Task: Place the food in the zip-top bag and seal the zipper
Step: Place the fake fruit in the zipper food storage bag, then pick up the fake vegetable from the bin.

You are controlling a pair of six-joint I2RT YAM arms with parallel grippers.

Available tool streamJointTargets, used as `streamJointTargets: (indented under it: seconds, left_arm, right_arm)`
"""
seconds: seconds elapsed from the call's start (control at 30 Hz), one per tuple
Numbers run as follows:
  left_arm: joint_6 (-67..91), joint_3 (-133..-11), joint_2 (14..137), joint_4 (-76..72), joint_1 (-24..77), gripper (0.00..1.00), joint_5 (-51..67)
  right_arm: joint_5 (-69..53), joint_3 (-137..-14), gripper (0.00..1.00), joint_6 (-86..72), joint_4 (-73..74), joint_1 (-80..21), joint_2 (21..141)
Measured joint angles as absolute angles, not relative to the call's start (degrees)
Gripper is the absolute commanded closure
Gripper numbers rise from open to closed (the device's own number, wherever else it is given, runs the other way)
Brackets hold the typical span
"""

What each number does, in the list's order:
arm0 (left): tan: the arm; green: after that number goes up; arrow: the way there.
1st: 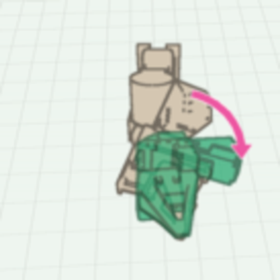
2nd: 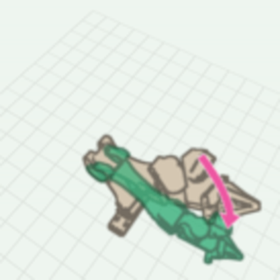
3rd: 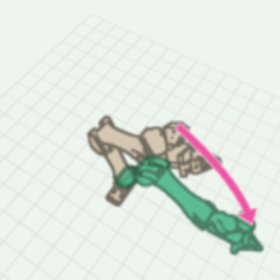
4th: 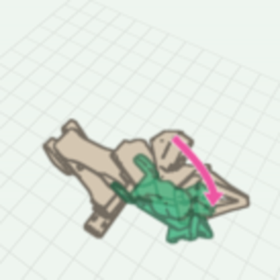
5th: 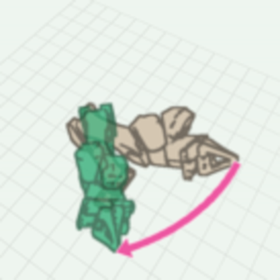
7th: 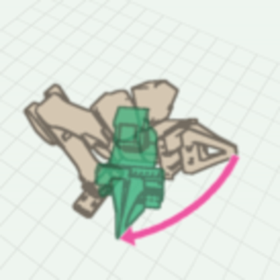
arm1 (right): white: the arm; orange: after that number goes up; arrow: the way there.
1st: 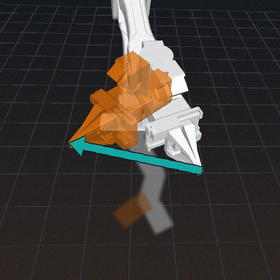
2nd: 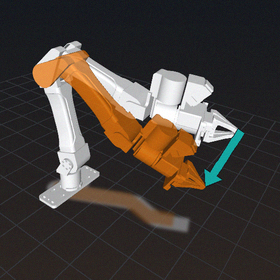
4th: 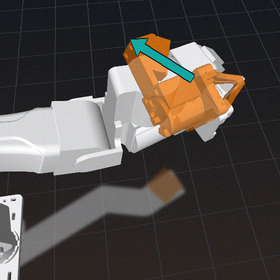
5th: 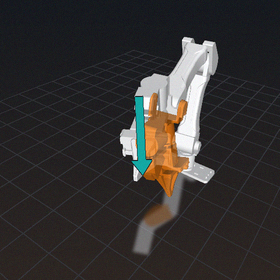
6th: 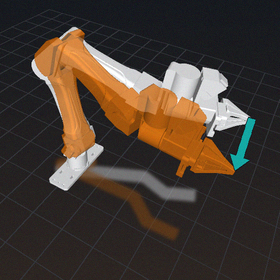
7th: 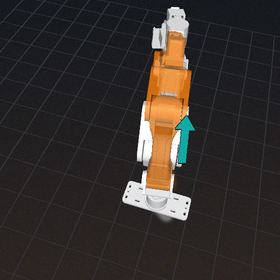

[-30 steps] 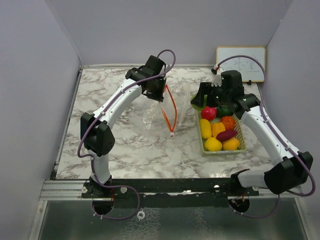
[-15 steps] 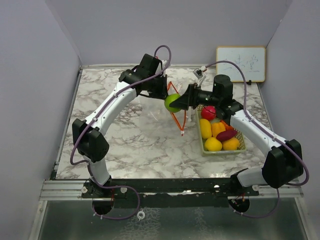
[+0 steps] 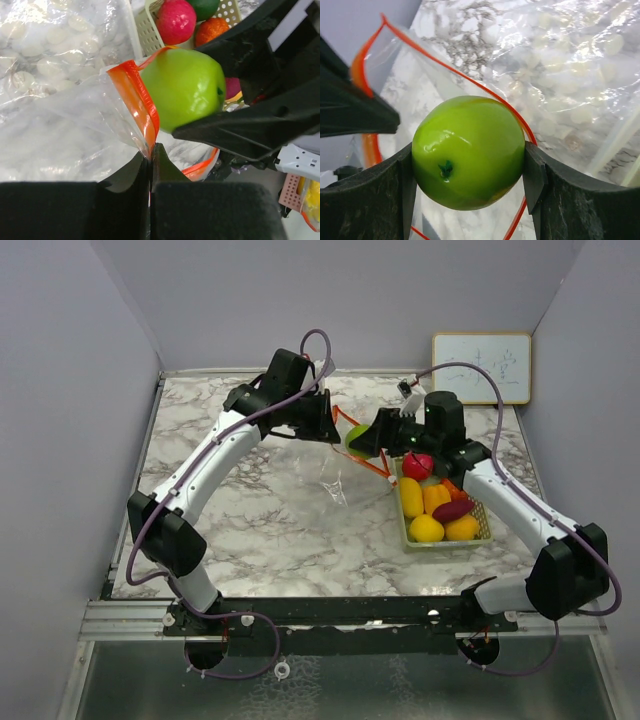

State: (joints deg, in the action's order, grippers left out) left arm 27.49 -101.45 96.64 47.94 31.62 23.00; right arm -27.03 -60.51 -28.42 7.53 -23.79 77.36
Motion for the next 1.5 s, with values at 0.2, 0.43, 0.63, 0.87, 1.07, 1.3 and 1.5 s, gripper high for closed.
streamJointTargets:
  seconds: [0.2,0.43,0.63,0.87,1.07,1.3,1.5]
  left_arm:
    - [29.3,-101.4,96.4,45.6,31.6,1.0,25.9]
    - [30.8,-98.2,96.4,40.3,31.5,1.0,27.8]
    - [30.7,-96.6,96.7,39.2,30.8,1.0,27.9]
    - [30.2,-96.6,96.7,38.0,30.2,1.0,27.9]
    - [30.1,-96.6,96.7,37.5,30.1,1.0,28.1]
    - [29.6,-96.6,97.8,37.6,30.3,1.0,29.1]
    - [28.9,-96.6,99.5,38.0,30.3,1.0,29.7]
  right_arm:
    - [-23.1,-64.4,0.22,-24.6,13.4,-24.3,79.6]
    - [-22.7,-68.3,0.01,-21.4,18.1,-25.3,79.7]
    - [-18.3,-71.1,0.01,-19.1,25.2,-25.5,77.8]
    - [-0.9,-77.3,0.01,-20.4,38.0,-25.5,76.5]
    - [9.3,-75.7,0.01,-25.4,48.7,-22.5,77.6]
    - [10.0,-72.7,0.01,-28.8,56.1,-16.8,77.6]
    - [10.3,-75.1,0.01,-32.8,65.6,-16.8,77.5]
